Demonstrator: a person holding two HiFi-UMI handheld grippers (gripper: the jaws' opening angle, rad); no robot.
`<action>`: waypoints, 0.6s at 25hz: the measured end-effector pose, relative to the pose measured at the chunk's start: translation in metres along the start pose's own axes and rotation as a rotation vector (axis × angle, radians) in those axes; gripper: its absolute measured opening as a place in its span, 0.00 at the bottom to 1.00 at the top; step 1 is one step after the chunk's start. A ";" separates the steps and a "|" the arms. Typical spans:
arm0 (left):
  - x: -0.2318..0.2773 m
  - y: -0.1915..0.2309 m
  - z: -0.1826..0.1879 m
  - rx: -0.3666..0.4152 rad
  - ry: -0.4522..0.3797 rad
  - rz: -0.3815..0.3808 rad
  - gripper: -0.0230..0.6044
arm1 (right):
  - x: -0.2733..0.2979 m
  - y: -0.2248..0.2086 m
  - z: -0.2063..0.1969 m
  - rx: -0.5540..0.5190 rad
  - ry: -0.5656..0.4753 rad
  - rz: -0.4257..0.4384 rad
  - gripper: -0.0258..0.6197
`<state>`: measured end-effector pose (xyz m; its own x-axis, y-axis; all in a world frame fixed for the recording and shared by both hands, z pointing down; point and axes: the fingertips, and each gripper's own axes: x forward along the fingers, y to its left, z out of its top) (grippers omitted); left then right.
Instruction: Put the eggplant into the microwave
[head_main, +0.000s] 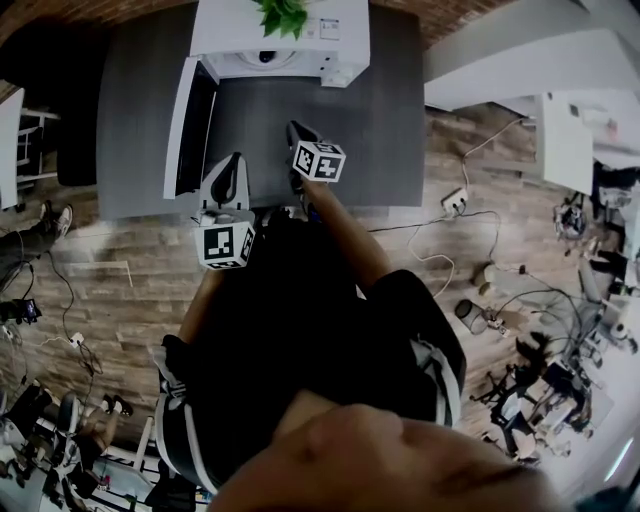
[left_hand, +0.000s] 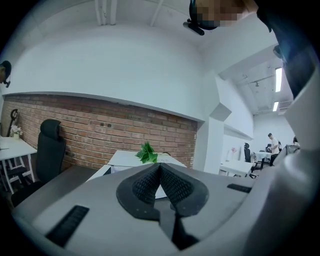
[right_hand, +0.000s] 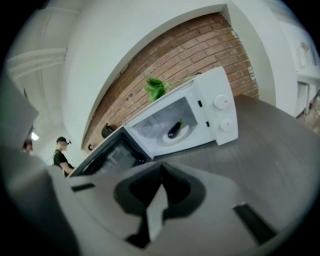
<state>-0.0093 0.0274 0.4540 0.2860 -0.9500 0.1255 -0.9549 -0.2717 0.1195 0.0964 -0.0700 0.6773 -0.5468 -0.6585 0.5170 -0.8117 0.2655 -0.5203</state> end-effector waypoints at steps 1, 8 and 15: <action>0.000 0.001 0.000 0.001 -0.002 -0.006 0.10 | -0.005 0.002 0.000 -0.002 -0.006 -0.004 0.09; -0.006 0.016 0.006 0.013 -0.014 -0.050 0.10 | -0.039 0.027 0.011 -0.035 -0.076 -0.027 0.09; -0.013 0.041 0.004 0.019 -0.004 -0.071 0.10 | -0.073 0.069 0.022 -0.042 -0.161 -0.027 0.09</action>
<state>-0.0525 0.0280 0.4530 0.3531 -0.9287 0.1130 -0.9335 -0.3417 0.1088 0.0849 -0.0193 0.5892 -0.4877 -0.7691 0.4131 -0.8353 0.2735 -0.4770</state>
